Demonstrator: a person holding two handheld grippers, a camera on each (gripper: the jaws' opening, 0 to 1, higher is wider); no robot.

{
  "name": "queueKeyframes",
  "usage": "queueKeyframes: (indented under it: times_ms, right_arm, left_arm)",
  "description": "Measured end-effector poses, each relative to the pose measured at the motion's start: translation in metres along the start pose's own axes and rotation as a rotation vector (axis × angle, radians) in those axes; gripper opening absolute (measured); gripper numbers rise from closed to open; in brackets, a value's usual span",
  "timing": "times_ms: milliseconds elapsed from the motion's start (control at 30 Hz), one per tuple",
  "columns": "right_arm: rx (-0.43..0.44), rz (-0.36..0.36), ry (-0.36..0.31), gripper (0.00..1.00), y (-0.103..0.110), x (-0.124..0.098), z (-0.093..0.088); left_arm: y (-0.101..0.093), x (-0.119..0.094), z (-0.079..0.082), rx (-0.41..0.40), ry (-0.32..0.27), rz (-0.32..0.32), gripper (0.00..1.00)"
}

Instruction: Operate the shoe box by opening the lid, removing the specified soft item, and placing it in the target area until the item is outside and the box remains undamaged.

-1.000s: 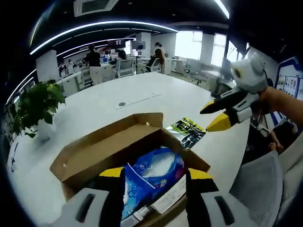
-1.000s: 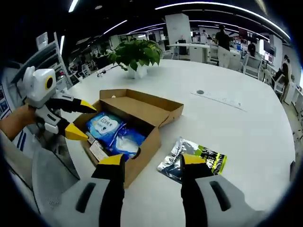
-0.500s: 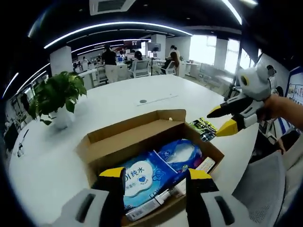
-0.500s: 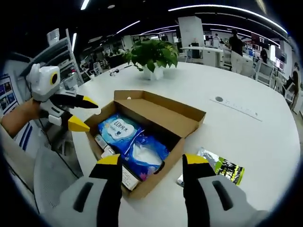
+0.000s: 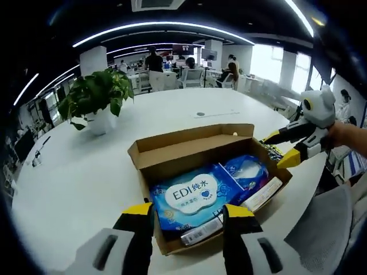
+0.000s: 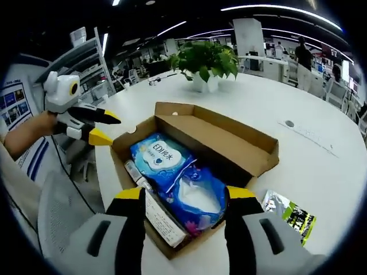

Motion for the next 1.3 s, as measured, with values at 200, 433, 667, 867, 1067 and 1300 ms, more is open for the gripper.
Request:
queueKeyframes:
  times_ms: [200,433,667,867,1067,1300]
  right_arm:
    - [-0.001,0.033,0.012,0.49,0.005,0.019,0.000]
    - [-0.014,0.047,0.023,0.43,0.006,0.037,0.001]
    - [0.045,0.060,0.007,0.37,0.005,0.053,0.007]
    - [0.056,0.072,0.037,0.33,0.007,0.069,0.006]
    - [0.074,0.080,0.064,0.31,0.007,0.084,0.004]
    - [0.074,0.071,0.099,0.24,0.002,0.096,0.002]
  left_arm:
    - [0.016,-0.001,-0.013,-0.035,0.008,0.050,0.41]
    - [0.035,0.003,-0.030,-0.093,0.049,0.121,0.28]
    - [0.042,0.009,-0.038,-0.177,0.053,0.134,0.15]
    - [0.040,0.011,-0.039,-0.253,0.037,0.121,0.05]
    - [0.042,0.011,-0.039,-0.275,0.037,0.120,0.05]
    - [0.042,0.012,-0.040,-0.271,0.046,0.126,0.04]
Point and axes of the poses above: the point that each gripper's makers call its tool centre point, and the gripper's own axes: x roughly forward along the fingers, y roughly to its left, z roughly out of its top, the point moved 4 cm from there along -x, roughly backward along the fingers, and after that the axes turned 10 degrees about -x, right-handed, at the moved point
